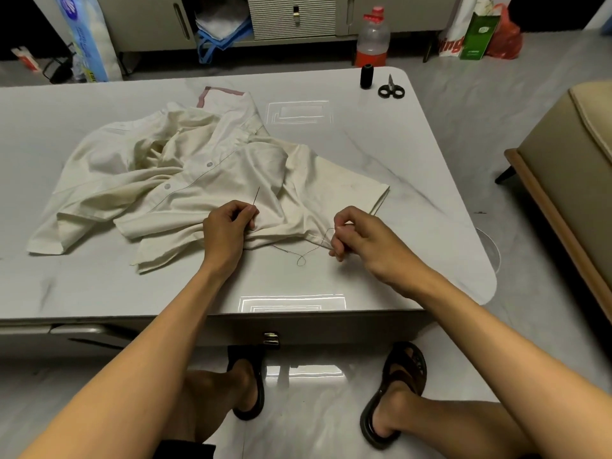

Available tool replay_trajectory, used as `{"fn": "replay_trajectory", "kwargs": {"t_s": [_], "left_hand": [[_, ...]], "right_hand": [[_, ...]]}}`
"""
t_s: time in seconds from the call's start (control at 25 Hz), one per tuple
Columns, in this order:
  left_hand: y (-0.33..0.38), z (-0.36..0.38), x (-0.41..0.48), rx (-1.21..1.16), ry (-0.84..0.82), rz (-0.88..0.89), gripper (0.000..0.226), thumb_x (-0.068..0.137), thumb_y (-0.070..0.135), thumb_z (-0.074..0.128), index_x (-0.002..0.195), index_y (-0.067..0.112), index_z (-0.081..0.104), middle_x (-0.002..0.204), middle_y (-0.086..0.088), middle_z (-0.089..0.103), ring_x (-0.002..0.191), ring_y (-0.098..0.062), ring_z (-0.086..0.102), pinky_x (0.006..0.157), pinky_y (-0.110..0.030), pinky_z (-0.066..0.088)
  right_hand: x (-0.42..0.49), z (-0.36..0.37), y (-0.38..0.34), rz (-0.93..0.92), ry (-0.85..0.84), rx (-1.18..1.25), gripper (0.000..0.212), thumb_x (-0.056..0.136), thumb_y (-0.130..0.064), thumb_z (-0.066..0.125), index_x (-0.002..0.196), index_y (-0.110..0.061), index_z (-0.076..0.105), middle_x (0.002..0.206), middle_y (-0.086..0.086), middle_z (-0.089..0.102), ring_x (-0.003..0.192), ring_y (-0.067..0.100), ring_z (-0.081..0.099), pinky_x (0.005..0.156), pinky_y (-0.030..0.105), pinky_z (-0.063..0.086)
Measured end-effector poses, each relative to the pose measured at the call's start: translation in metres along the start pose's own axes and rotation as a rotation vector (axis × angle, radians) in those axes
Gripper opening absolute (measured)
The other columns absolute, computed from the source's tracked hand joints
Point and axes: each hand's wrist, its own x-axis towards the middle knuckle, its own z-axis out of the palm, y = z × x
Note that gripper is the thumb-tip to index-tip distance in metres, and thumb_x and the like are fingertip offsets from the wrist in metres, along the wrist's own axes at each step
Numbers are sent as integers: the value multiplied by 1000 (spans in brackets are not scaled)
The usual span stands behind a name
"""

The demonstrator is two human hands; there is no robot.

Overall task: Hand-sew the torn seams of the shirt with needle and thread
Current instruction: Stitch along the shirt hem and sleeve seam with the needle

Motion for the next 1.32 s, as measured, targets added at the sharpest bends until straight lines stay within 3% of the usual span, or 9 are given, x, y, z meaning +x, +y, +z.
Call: {"fn": "replay_trajectory", "kwargs": {"t_s": [0.16, 0.28, 0.36, 0.44, 0.56, 0.72, 0.96, 1.12, 1.32], "left_hand": [[4, 1, -3, 36, 10, -2, 19, 95, 14, 62, 78, 8, 70, 61, 4, 61, 58, -3, 51, 63, -19, 41], [7, 2, -4, 49, 9, -10, 19, 95, 15, 63, 79, 7, 70, 63, 1, 62, 59, -4, 52, 67, -23, 42], [6, 1, -4, 56, 9, -17, 19, 95, 15, 63, 80, 7, 70, 63, 0, 62, 60, -6, 52, 68, -26, 42], [7, 1, -5, 61, 9, -15, 19, 95, 15, 63, 80, 7, 71, 63, 0, 62, 60, -7, 52, 69, -28, 42], [8, 1, -5, 32, 11, -26, 18, 94, 13, 63, 78, 8, 70, 63, 0, 61, 60, -6, 52, 68, -25, 42], [13, -1, -5, -102, 27, -79, 18, 94, 10, 63, 78, 10, 70, 58, 4, 60, 57, -5, 53, 64, -19, 42], [34, -30, 4, -195, 101, -99, 17, 95, 12, 61, 80, 11, 70, 62, 5, 53, 48, 0, 42, 49, -14, 32], [46, -67, 14, -1, 119, 11, 21, 93, 16, 64, 73, 17, 69, 57, 13, 58, 63, -1, 52, 66, -18, 38], [56, -92, 14, 165, 206, 91, 23, 92, 21, 65, 70, 18, 68, 59, 9, 60, 64, -7, 51, 67, -26, 39]], "right_hand": [[-8, -17, -17, 74, 43, 39, 15, 101, -9, 44, 90, -16, 52, 60, -6, 54, 48, 8, 37, 48, 19, 34], [-16, -44, -18, 26, 264, -283, 12, 98, -14, 47, 94, -19, 57, 65, -5, 62, 51, 5, 46, 54, 24, 36], [-23, -62, -8, 44, 406, -645, 14, 98, -19, 45, 98, -25, 57, 78, 1, 67, 71, 16, 58, 64, 33, 43], [-30, -71, 4, 157, 373, -968, 17, 99, -22, 42, 109, -25, 56, 94, 7, 67, 88, 31, 59, 71, 37, 43], [-26, -62, 18, 178, 253, -1245, 23, 101, -23, 44, 118, -16, 58, 112, 8, 64, 102, 29, 57, 80, 35, 36], [0, -31, 20, -169, 297, -972, 22, 96, -18, 54, 114, -16, 66, 119, 3, 64, 108, 24, 56, 95, 33, 36], [70, 43, 19, -427, 28, -884, 26, 88, -20, 69, 113, -15, 71, 117, 3, 69, 112, 24, 60, 98, 38, 44], [93, 52, 27, -421, -49, -927, 12, 89, -19, 67, 98, -17, 75, 99, -4, 74, 94, 21, 66, 86, 39, 46], [92, 46, 27, -325, -28, -901, 16, 85, -8, 58, 84, -21, 68, 80, -3, 70, 77, 23, 61, 74, 38, 46]]}}
